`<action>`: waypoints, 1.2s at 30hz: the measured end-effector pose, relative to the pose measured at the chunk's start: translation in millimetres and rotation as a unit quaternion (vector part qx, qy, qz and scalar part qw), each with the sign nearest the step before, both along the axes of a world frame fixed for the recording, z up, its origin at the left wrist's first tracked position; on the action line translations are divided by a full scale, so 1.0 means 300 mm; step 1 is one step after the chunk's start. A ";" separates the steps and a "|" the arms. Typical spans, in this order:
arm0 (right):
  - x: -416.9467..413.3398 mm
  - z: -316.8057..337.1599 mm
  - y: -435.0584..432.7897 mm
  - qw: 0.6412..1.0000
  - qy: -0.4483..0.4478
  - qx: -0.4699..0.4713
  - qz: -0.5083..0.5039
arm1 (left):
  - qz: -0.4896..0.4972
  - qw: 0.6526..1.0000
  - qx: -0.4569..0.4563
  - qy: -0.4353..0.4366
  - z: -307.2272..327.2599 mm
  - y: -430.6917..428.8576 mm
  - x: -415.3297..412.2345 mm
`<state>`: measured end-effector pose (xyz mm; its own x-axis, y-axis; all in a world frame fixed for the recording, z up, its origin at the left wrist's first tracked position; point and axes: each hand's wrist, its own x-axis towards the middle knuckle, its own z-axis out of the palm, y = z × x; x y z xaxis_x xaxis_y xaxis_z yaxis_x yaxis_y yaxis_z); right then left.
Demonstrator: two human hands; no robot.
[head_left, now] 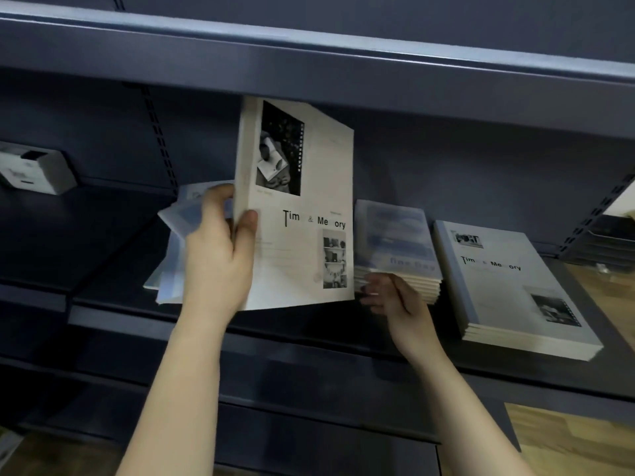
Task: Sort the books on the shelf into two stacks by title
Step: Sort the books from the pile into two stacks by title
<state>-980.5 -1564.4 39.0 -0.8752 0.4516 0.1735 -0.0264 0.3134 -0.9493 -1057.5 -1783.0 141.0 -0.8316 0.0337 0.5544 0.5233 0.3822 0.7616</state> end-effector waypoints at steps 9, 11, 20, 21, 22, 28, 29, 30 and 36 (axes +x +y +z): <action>0.109 0.110 0.122 0.994 0.056 -0.095 -0.012 | -0.148 0.986 0.070 -0.020 -0.083 0.229 0.073; 0.137 0.121 0.165 0.990 0.084 -0.109 -0.029 | -0.194 0.973 0.109 -0.059 -0.100 0.286 0.091; 0.298 0.143 0.404 0.971 0.122 -0.110 -0.171 | -0.225 0.970 -0.038 -0.083 -0.209 0.477 0.130; 0.318 0.146 0.433 0.969 0.119 -0.112 -0.186 | -0.215 0.972 -0.070 -0.065 -0.232 0.490 0.131; 0.335 0.146 0.464 0.966 0.113 -0.116 -0.201 | -0.204 0.973 -0.103 -0.046 -0.259 0.503 0.131; 0.412 0.117 0.641 0.961 0.041 -0.072 -0.264 | -0.163 0.960 -0.228 0.010 -0.401 0.554 0.139; 0.418 0.108 0.663 0.961 0.025 -0.049 -0.272 | -0.158 0.959 -0.235 0.020 -0.413 0.561 0.138; 0.419 0.100 0.679 0.960 0.008 -0.019 -0.280 | -0.152 0.958 -0.243 0.027 -0.423 0.569 0.137; 0.397 0.069 0.697 0.928 -0.070 0.170 -0.323 | -0.120 0.954 -0.274 0.035 -0.464 0.596 0.149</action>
